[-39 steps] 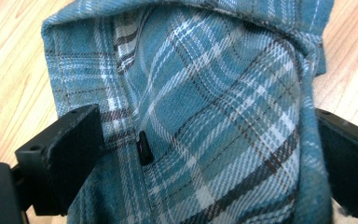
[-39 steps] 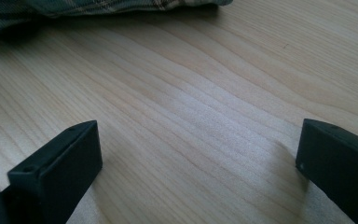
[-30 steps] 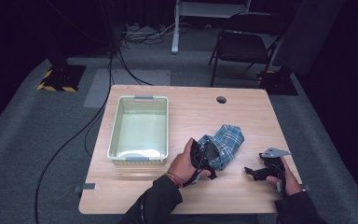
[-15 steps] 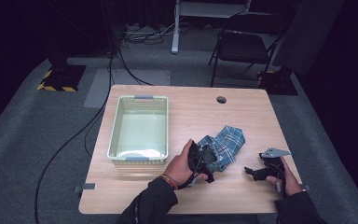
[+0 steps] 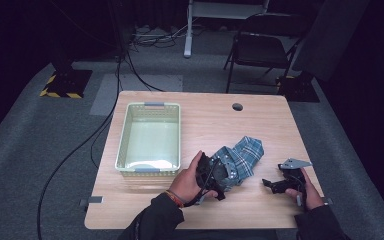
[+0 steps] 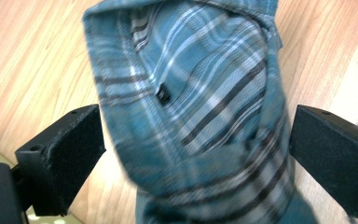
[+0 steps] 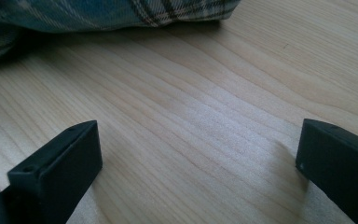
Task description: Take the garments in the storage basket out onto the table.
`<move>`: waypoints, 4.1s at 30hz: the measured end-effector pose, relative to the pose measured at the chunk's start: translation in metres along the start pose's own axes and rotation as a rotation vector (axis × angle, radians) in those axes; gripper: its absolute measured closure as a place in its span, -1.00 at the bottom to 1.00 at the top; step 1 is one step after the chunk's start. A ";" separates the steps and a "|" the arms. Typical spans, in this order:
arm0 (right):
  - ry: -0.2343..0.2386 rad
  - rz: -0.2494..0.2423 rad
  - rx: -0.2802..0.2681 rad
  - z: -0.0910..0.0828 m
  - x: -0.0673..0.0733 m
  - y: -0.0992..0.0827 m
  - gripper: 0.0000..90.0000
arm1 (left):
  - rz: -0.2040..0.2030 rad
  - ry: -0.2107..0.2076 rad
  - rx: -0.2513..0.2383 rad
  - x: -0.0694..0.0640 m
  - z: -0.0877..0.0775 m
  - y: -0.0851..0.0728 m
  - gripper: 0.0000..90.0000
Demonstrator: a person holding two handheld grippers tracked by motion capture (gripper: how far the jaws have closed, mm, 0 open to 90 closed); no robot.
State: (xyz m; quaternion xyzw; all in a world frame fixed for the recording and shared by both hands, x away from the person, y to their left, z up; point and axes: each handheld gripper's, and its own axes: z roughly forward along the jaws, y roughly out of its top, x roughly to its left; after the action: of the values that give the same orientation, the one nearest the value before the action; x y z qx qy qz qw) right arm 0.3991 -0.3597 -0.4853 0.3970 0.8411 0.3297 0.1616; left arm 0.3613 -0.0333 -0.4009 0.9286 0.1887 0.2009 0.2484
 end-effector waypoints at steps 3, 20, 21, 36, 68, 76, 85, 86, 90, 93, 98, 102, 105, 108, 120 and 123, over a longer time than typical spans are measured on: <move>0.000 0.000 0.000 0.000 0.000 0.000 -1.00 | -0.001 0.003 -0.009 0.001 -0.005 -0.004 -0.93; 0.000 0.000 0.000 0.000 0.000 0.000 -1.00 | -0.007 0.000 -0.042 0.000 -0.025 -0.020 -0.92; 0.000 0.000 0.000 0.000 0.000 0.000 -1.00 | -0.004 0.003 -0.039 -0.001 -0.026 -0.022 -0.92; 0.000 0.000 0.000 0.000 0.000 0.000 -1.00 | -0.001 0.003 -0.024 -0.002 -0.032 -0.041 -0.92; -0.001 0.000 0.000 0.000 0.000 0.000 -1.00 | -0.024 0.022 0.067 -0.006 -0.042 -0.104 -0.92; -0.001 0.001 0.000 0.000 0.000 0.000 -1.00 | -0.052 0.019 0.081 -0.005 -0.042 -0.118 -0.92; -0.001 0.001 0.000 0.000 0.000 0.000 -1.00 | -0.083 0.014 0.103 -0.001 -0.041 -0.133 -0.92; -0.001 0.001 0.000 0.000 0.000 0.000 -1.00 | -0.085 0.012 0.110 -0.001 -0.041 -0.136 -0.92; -0.001 0.001 0.000 0.000 0.000 0.000 -1.00 | -0.102 0.010 0.120 0.000 -0.039 -0.143 -0.92; -0.001 0.001 0.000 0.000 0.000 0.000 -1.00 | -0.119 0.009 0.118 0.001 -0.039 -0.148 -0.91; -0.001 0.001 0.000 0.000 0.000 0.000 -1.00 | -0.148 0.001 0.114 0.004 -0.038 -0.156 -0.91; -0.001 0.001 0.000 0.000 0.000 0.000 -1.00 | -0.172 0.000 0.112 0.005 -0.037 -0.162 -0.91; -0.001 0.001 0.000 0.000 0.000 0.000 -1.00 | -0.188 -0.006 0.107 0.007 -0.038 -0.166 -0.91; -0.001 0.001 0.000 0.000 0.000 0.000 -1.00 | -0.198 -0.013 0.100 0.008 -0.039 -0.171 -0.91; -0.001 0.001 0.000 0.000 0.000 0.000 -1.00 | -0.252 -0.027 0.089 0.015 -0.038 -0.191 -0.90; -0.001 0.001 0.000 0.000 0.000 0.000 -1.00 | -0.268 -0.030 0.082 0.017 -0.038 -0.195 -0.90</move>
State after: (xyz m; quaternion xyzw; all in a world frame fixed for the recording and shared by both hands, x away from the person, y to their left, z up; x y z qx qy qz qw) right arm 0.3989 -0.3597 -0.4853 0.3976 0.8409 0.3296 0.1619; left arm 0.3088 0.1461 -0.4710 0.9073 0.3154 0.1443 0.2378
